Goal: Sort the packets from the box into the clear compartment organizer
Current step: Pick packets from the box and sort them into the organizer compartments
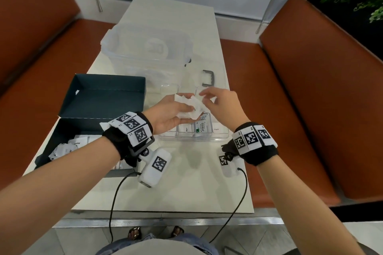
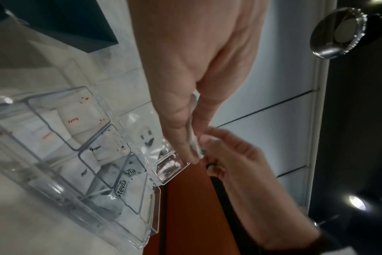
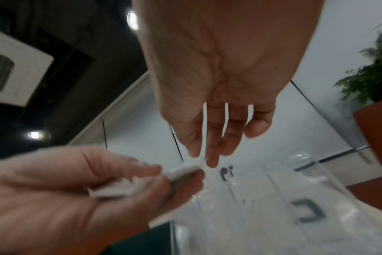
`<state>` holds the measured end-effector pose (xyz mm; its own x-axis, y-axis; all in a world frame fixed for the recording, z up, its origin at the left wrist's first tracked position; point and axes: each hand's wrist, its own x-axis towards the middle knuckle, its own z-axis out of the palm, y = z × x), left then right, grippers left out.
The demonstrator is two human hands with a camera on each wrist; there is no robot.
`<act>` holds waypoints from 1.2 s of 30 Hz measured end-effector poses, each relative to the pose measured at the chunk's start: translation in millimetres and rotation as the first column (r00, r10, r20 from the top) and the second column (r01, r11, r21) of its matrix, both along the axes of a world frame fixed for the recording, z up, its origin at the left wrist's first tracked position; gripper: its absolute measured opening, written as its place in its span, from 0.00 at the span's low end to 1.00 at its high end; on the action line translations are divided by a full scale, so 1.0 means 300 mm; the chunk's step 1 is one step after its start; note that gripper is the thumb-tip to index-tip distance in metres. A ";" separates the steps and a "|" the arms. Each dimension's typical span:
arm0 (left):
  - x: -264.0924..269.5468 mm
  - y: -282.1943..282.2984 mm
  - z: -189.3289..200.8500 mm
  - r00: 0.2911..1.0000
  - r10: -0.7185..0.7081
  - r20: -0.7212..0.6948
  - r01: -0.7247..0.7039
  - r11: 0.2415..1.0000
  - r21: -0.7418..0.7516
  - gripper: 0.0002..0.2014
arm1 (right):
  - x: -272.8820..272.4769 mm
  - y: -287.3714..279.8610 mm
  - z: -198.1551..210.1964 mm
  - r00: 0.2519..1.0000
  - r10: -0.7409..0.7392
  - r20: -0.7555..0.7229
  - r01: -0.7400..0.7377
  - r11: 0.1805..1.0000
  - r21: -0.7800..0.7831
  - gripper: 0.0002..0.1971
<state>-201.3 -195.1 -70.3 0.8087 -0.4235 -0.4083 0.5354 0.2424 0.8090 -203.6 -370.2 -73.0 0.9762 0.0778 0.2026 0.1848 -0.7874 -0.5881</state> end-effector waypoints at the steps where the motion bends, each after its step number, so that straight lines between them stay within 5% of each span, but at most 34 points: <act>1: -0.002 0.003 -0.003 0.999 -0.014 0.031 0.013 0.999 0.032 0.20 | -0.005 0.017 0.023 0.999 0.034 -0.023 -0.033 0.998 0.057 0.11; 5: 0.000 0.014 -0.004 0.991 0.017 0.130 -0.031 0.994 0.108 0.18 | -0.011 0.041 0.075 0.981 0.133 -0.142 -0.117 0.986 0.117 0.10; 9: 0.005 0.018 -0.004 0.983 0.086 0.159 -0.104 0.989 0.108 0.18 | -0.012 0.026 0.085 0.995 0.002 -0.101 0.026 0.959 0.282 0.03; 15: -0.003 0.010 -0.011 0.990 0.069 0.122 -0.075 0.996 0.049 0.15 | -0.038 0.013 0.070 0.959 -0.116 -0.260 0.256 0.751 0.609 0.06; 25: 0.008 -0.057 0.000 0.961 -0.071 0.267 -0.003 0.964 0.267 0.13 | -0.047 -0.079 0.059 0.954 -0.037 -0.297 0.167 0.888 0.428 0.11; 31: 0.017 -0.054 0.013 0.979 -0.018 0.201 -0.035 0.966 0.255 0.04 | 0.023 -0.189 -0.030 0.922 -0.304 -0.242 0.356 0.909 0.215 0.08; 36: 0.008 -0.032 0.013 0.984 0.007 0.177 -0.054 0.963 0.262 0.03 | 0.047 -0.183 -0.129 0.898 -0.310 -0.313 0.315 0.948 -0.036 0.08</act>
